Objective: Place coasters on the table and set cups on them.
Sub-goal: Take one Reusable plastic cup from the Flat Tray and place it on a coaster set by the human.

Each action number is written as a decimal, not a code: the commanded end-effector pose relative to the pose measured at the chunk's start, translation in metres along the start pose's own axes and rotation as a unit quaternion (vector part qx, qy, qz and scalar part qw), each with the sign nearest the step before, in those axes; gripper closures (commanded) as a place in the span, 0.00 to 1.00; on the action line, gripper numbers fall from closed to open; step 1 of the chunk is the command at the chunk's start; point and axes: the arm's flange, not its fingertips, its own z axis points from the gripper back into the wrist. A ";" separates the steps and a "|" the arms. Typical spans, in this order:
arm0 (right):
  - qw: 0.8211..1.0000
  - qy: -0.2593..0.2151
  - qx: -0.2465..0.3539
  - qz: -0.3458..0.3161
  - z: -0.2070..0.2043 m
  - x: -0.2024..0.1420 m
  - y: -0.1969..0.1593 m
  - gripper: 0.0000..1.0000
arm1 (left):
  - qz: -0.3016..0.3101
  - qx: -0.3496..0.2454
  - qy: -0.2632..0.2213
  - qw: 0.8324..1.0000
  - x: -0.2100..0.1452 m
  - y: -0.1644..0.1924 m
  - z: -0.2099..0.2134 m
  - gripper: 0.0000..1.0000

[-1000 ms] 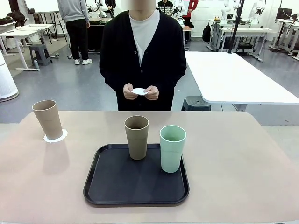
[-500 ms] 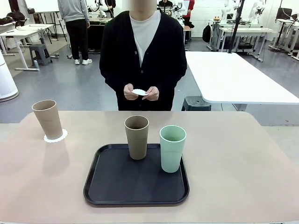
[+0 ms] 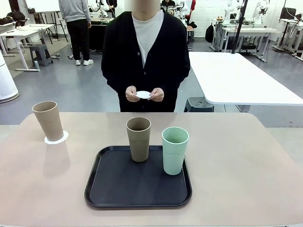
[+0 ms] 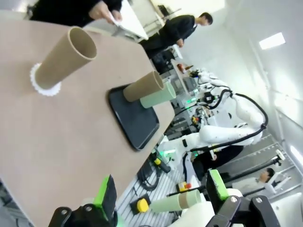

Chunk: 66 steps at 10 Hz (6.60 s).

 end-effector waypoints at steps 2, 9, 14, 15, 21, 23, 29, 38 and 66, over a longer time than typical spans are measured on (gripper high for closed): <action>1.000 -0.001 0.003 0.003 0.001 0.000 0.000 0.00 | 0.000 0.000 0.000 1.000 0.000 0.000 0.000 0.00; 1.000 -0.001 0.003 0.003 0.001 0.000 0.000 0.00 | 0.000 0.000 0.000 1.000 0.000 0.000 0.000 0.00; 1.000 -0.001 0.003 0.003 0.001 0.000 0.000 0.00 | 0.000 0.000 0.000 1.000 0.000 0.000 0.000 0.00; 1.000 -0.001 0.003 0.003 0.001 0.000 0.000 0.00 | 0.000 0.000 0.000 1.000 0.000 0.000 0.000 0.00; 1.000 -0.001 0.003 0.003 0.001 0.000 0.000 0.00 | 0.000 0.000 0.000 1.000 0.000 0.000 0.000 0.00; 1.000 -0.001 0.003 0.003 0.001 0.000 0.000 0.00 | 0.000 0.000 0.000 1.000 0.000 0.000 0.000 0.00; 0.971 0.043 -0.232 0.048 -0.077 0.090 0.077 0.00 | 0.000 0.000 0.000 1.000 0.000 0.000 0.000 0.00; 0.726 0.396 -0.401 0.394 -0.248 0.016 0.082 0.00 | 0.000 0.000 0.000 1.000 0.000 0.000 0.000 0.00; 0.702 0.261 -0.126 0.650 -0.253 0.108 -0.072 0.00 | 0.000 0.000 0.000 1.000 0.000 0.000 0.000 0.00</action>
